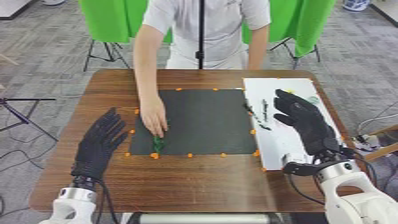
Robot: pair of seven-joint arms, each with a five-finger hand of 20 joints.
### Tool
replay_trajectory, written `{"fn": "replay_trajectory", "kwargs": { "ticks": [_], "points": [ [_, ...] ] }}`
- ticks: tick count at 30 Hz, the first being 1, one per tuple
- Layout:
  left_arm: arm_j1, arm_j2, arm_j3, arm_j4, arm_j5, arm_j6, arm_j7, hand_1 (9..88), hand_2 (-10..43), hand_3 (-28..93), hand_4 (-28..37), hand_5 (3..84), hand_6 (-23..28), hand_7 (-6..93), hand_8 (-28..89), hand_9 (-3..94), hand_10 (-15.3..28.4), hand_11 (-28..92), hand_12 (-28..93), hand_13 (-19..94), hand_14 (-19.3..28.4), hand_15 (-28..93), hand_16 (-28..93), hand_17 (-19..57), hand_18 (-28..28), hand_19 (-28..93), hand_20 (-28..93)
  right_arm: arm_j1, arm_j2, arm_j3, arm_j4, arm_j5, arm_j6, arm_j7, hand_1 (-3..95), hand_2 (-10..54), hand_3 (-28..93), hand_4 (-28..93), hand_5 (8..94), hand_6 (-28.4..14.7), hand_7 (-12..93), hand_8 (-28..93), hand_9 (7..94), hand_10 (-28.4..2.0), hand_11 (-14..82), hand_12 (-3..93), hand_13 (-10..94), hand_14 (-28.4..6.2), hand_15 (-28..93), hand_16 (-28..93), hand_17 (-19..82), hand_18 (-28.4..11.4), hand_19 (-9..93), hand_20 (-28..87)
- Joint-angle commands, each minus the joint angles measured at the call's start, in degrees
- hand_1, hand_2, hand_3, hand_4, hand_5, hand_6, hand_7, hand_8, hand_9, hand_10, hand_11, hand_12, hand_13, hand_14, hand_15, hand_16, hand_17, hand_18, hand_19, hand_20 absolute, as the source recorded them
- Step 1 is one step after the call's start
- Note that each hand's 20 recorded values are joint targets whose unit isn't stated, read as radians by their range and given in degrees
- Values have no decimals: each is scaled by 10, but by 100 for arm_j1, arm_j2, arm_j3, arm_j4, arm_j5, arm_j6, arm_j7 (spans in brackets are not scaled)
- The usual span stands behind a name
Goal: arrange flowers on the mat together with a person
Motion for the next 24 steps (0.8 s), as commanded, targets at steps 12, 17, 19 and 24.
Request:
{"fn": "replay_trajectory", "kwargs": {
  "ticks": [12, 17, 19, 24],
  "points": [
    [81, 56, 4, 36, 21, -47, -4, 273, -39, 698, -283, 276, 35, 197, -107, 207, 105, 154, 168, 147, 118, 148, 52, -106, 203, 393, 89, -136, -67, 31, -44, -101, -77, -46, 120, 96, 822, -263, 343, -44, 131, -85, 329, -141, 72, 184, 237, -118, 42, 325, 3, -204, 332, 183],
    [95, 11, -19, 17, 17, -44, 59, 272, -37, 698, -283, 273, 35, 198, -107, 205, 105, 155, 168, 147, 118, 149, 52, -107, 202, 393, 89, -128, -10, 72, -40, -29, -207, 75, 119, 95, 822, -261, 342, -44, 132, -84, 331, -141, 74, 185, 244, -120, 51, 321, 3, -206, 335, 184],
    [200, -2, -59, -3, -40, 2, 39, 272, -37, 698, -283, 272, 35, 198, -107, 204, 105, 155, 168, 147, 118, 150, 53, -108, 202, 394, 89, -136, -47, 9, -35, -41, -111, 47, 118, 95, 823, -261, 341, -44, 133, -84, 331, -142, 75, 185, 247, -121, 55, 320, 3, -207, 336, 184],
    [14, -27, -15, 96, -21, -117, 6, 272, -40, 699, -283, 277, 35, 197, -108, 208, 106, 154, 167, 152, 121, 150, 51, -104, 203, 394, 89, -282, 45, 105, -93, 62, 42, 52, 119, 94, 822, -261, 341, -43, 134, -85, 333, -141, 76, 185, 253, -122, 70, 315, 3, -209, 337, 184]
  ]
}}
